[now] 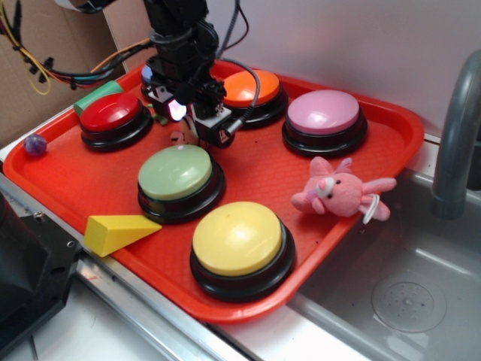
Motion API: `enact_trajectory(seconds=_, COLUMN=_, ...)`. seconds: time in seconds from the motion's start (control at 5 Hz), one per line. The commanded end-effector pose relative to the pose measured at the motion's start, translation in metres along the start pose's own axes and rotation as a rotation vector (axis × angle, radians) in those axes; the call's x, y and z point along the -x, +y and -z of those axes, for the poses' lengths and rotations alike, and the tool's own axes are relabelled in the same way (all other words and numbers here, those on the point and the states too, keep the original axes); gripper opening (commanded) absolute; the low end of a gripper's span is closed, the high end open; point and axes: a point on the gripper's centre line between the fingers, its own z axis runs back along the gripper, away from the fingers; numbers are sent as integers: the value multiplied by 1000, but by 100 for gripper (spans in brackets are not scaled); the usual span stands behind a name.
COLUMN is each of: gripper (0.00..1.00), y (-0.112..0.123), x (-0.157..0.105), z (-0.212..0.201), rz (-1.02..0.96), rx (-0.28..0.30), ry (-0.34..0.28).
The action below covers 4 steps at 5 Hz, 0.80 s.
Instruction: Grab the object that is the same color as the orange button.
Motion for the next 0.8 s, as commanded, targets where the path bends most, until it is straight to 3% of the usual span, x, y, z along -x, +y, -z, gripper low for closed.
enact_trajectory(seconds=0.0, gripper=0, y=-1, x=-10, z=-3, rz=9, rx=5, ry=-47)
enact_trajectory(seconds=0.2, gripper=0, y=0, x=-8, z=-18, rz=-14, rx=-18, ry=-47)
enact_trajectory(seconds=0.6, gripper=0, y=14, x=9, z=-87, rz=-47, rx=5, ry=-77)
